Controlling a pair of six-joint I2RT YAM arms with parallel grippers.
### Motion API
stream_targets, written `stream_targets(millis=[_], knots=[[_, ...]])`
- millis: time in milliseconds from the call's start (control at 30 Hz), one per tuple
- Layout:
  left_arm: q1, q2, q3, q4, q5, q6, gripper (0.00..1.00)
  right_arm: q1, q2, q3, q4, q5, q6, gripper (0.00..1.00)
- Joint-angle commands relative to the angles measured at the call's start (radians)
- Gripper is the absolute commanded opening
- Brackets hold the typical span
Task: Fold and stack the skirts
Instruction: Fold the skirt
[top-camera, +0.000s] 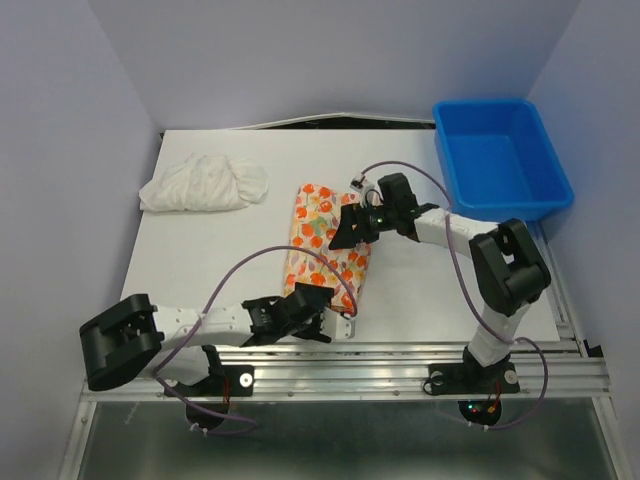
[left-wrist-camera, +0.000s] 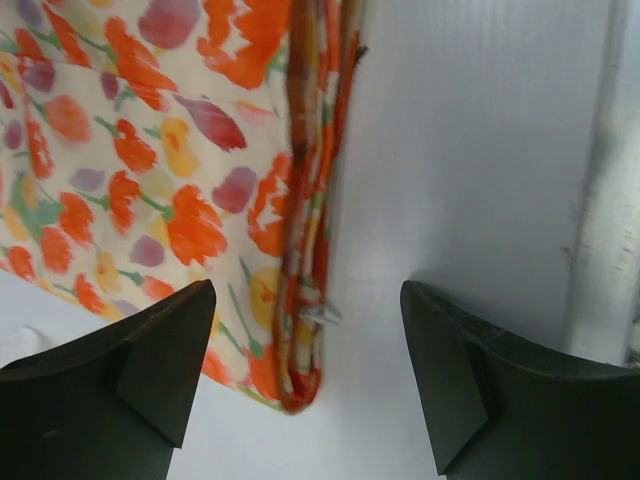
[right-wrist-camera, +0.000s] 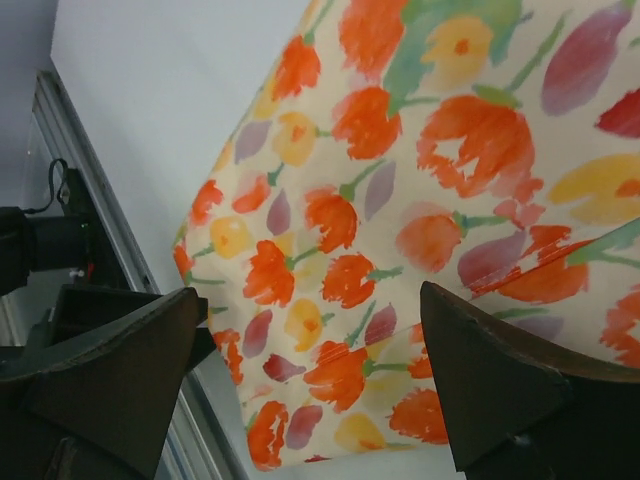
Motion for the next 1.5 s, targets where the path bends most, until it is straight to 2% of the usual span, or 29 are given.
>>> stream_targets(millis=[0, 33, 133, 167, 233, 400, 533, 600, 633, 767, 1000, 1067, 1133, 1167, 1333, 1467], knots=[[-0.001, 0.152, 0.021, 0.11, -0.055, -0.024, 0.77, 0.004, 0.085, -0.062, 0.183, -0.081, 0.069, 0.95], [-0.001, 0.2, 0.025, 0.117, -0.068, -0.024, 0.69, 0.004, 0.104, -0.069, 0.188, -0.094, 0.057, 0.93], [-0.001, 0.252, 0.047, 0.107, -0.062, -0.006, 0.54, 0.004, 0.165, -0.095, 0.199, -0.094, 0.049, 0.9], [-0.001, 0.266, 0.047, 0.104, -0.047, 0.002, 0.46, 0.004, 0.176, -0.101, 0.199, -0.088, 0.044, 0.9], [-0.001, 0.269, 0.055, 0.081, -0.021, 0.008, 0.4, 0.004, 0.203, -0.108, 0.199, -0.074, 0.027, 0.89], [0.0, 0.222, 0.094, -0.01, 0.016, -0.007, 0.36, 0.004, 0.216, -0.112, 0.191, -0.043, 0.032, 0.87], [0.0, 0.179, 0.154, -0.148, 0.066, -0.033, 0.31, 0.004, 0.204, -0.112, 0.194, -0.046, 0.04, 0.85], [0.002, 0.148, 0.186, -0.212, 0.109, -0.048, 0.14, 0.016, 0.181, -0.13, 0.193, -0.046, 0.029, 0.85], [0.002, 0.139, 0.2, -0.237, 0.128, -0.052, 0.0, 0.016, 0.172, -0.135, 0.188, -0.046, 0.008, 0.85], [0.005, 0.116, 0.269, -0.366, 0.272, -0.065, 0.0, 0.055, 0.101, -0.147, 0.121, -0.054, -0.022, 0.85], [0.006, 0.13, 0.311, -0.429, 0.31, -0.093, 0.0, 0.055, 0.087, -0.118, 0.07, -0.031, -0.056, 0.86], [0.006, 0.137, 0.302, -0.397, 0.257, -0.11, 0.01, 0.055, 0.086, -0.109, 0.07, -0.031, -0.051, 0.86], [0.006, 0.159, 0.289, -0.351, 0.219, -0.133, 0.21, 0.055, 0.089, -0.096, 0.07, -0.028, -0.045, 0.85], [0.006, 0.189, 0.288, -0.344, 0.206, -0.139, 0.26, 0.055, 0.101, -0.083, 0.047, -0.023, -0.046, 0.84], [0.0, 0.226, 0.257, -0.301, 0.215, -0.141, 0.35, 0.055, 0.144, -0.059, 0.0, 0.017, -0.057, 0.8], [-0.011, 0.271, 0.239, -0.277, 0.209, -0.138, 0.46, 0.055, 0.168, -0.061, -0.017, 0.041, -0.065, 0.78]])
